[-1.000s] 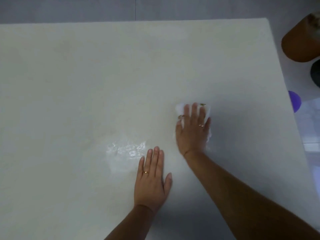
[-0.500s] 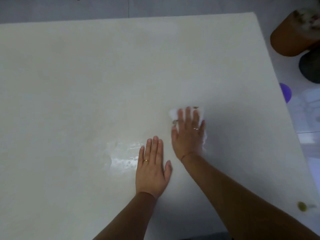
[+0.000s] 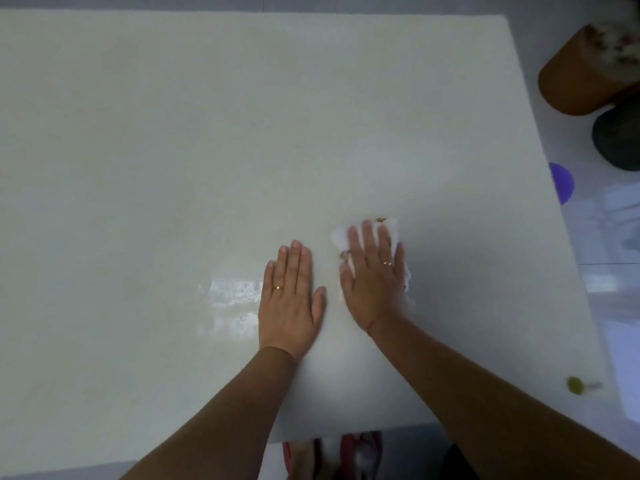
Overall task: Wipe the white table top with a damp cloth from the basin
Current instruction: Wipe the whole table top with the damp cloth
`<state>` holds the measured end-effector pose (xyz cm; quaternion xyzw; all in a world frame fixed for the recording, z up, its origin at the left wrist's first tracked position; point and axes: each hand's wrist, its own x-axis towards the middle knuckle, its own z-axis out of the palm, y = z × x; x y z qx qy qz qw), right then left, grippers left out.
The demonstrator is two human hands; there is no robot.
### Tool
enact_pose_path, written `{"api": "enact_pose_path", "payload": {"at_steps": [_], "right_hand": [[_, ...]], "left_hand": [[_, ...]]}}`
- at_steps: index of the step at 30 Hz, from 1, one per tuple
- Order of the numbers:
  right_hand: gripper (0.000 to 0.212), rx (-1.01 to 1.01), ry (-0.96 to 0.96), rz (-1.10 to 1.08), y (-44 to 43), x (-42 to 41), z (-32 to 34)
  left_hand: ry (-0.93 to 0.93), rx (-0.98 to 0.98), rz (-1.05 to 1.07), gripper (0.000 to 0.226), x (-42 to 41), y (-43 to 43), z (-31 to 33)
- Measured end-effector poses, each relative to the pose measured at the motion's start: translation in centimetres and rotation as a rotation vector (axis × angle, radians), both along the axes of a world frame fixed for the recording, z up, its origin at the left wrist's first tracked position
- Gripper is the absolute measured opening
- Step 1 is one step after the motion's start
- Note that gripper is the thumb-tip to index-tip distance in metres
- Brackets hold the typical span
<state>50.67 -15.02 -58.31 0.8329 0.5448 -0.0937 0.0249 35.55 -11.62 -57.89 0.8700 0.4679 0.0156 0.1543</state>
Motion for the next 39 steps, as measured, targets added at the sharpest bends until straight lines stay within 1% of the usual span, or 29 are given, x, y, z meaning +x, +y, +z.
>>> {"api": "enact_pose_path", "payload": {"at_steps": [2, 3, 4, 5, 6, 7, 9, 10, 11, 12, 14, 16, 17, 18, 19, 21, 23, 24, 25, 26, 28, 30, 31, 32, 33, 35, 37, 38, 39], "right_hand": [[0.059, 0.006, 0.0, 0.28, -2.1, 1.8, 0.3], [0.058, 0.018, -0.01, 0.362, -2.8, 3.5, 0.4], [0.057, 0.022, -0.028, 0.385, -3.4, 5.2, 0.4], [0.057, 0.025, -0.04, 0.341, -3.8, 6.7, 0.5], [0.058, 0.01, -0.033, 0.239, -4.0, 7.6, 0.7], [0.06, -0.003, -0.019, 0.103, -4.1, 7.6, 0.8], [0.065, 0.025, 0.004, -0.185, -4.1, 4.8, 0.7], [0.066, 0.037, 0.008, -0.248, -4.3, 2.6, 0.6], [0.064, 0.046, 0.014, -0.23, -4.8, 0.2, 0.5], [0.063, 0.04, 0.014, -0.143, -5.5, -1.9, 0.4], [0.06, 0.023, 0.012, 0.117, -7.8, -4.1, 0.1], [0.059, 0.029, 0.022, 0.333, -9.3, -2.3, 0.0], [0.059, 0.034, 0.01, 0.396, -9.8, -0.8, 0.0], [0.059, 0.033, -0.012, 0.408, -10.1, 0.8, 0.0], [0.059, 0.028, -0.024, 0.358, -10.3, 2.2, 0.1], [0.059, 0.015, -0.002, 0.134, -10.6, 3.3, 0.4], [0.058, 0.046, 0.009, -0.116, -10.7, 1.1, 0.4], [0.058, 0.048, -0.003, -0.177, -11.0, -1.0, 0.3], [0.059, 0.053, 0.002, -0.168, -11.4, -3.1, 0.2], [0.06, 0.055, 0.019, -0.096, -12.2, -5.0, 0.0], [0.06, 0.031, 0.055, 0.135, -14.2, -6.5, -0.2], [0.06, 0.025, 0.039, 0.339, -15.6, -4.4, -0.2], [0.06, 0.027, 0.015, 0.364, -16.2, -2.7, -0.2], [0.06, 0.025, -0.008, 0.326, -16.7, -1.0, -0.1], [0.059, 0.01, -0.009, 0.233, -17.1, 0.5, 0.1], [0.06, -0.007, 0.031, -0.022, -17.6, 2.0, 0.6], [0.06, 0.024, 0.036, -0.265, -17.4, 0.0, 0.8], [0.06, 0.041, 0.025, -0.336, -17.2, -1.8, 0.9], [0.061, 0.056, 0.017, -0.344, -17.1, -3.7, 0.9]], "left_hand": [[-0.003, -0.028, -0.001, 0.063, -0.5, -1.9, 0.2], [-0.01, -0.041, -0.017, 0.063, -1.1, -3.3, 0.2], [-0.012, -0.051, -0.033, 0.063, -1.7, -4.7, 0.1], [-0.007, -0.058, -0.043, 0.063, -2.4, -6.0, 0.0], [0.007, -0.061, -0.04, 0.063, -2.9, -7.0, -0.1], [0.026, -0.058, -0.028, 0.064, -3.3, -7.6, -0.3], [0.053, -0.046, -0.007, 0.064, -3.6, -7.9, -0.7], [0.062, -0.045, -0.006, 0.065, -3.6, -7.8, -0.7], [0.07, -0.045, -0.01, 0.065, -3.5, -7.7, -0.7], [0.075, -0.049, -0.012, 0.065, -3.4, -7.7, -0.7], [0.067, -0.056, -0.009, 0.064, -3.5, -7.7, -0.5], [0.055, -0.054, -0.007, 0.063, -3.5, -7.7, -0.4], [0.052, -0.051, -0.007, 0.063, -3.5, -7.6, -0.4], [0.054, -0.047, -0.007, 0.063, -3.5, -7.6, -0.4], [0.059, -0.045, -0.006, 0.063, -3.4, -7.6, -0.4], [0.066, -0.046, 0.003, 0.064, -3.4, -7.7, -0.4], [0.065, -0.043, 0.008, 0.064, -3.3, -7.7, -0.4], [0.065, -0.039, 0.008, 0.064, -3.3, -7.7, -0.3], [0.061, -0.034, 0.01, 0.064, -3.3, -7.7, -0.4], [0.052, -0.031, 0.015, 0.064, -3.3, -7.7, -0.4], [0.037, -0.026, 0.022, 0.064, -3.4, -7.8, -0.4], [0.024, -0.017, 0.029, 0.063, -3.5, -7.8, -0.4], [0.019, -0.009, 0.034, 0.063, -3.5, -7.8, -0.5], [0.019, -0.004, 0.039, 0.064, -3.6, -7.8, -0.5], [0.022, 0.0, 0.045, 0.064, -3.5, -7.8, -0.6], [0.039, 0.015, 0.045, 0.064, -3.4, -7.9, -0.5], [0.059, 0.035, 0.02, 0.063, -3.2, -8.2, -0.4], [0.068, 0.045, 0.011, 0.063, -3.1, -8.3, -0.3], [0.076, 0.054, 0.012, 0.064, -3.1, -8.4, -0.2]]}}
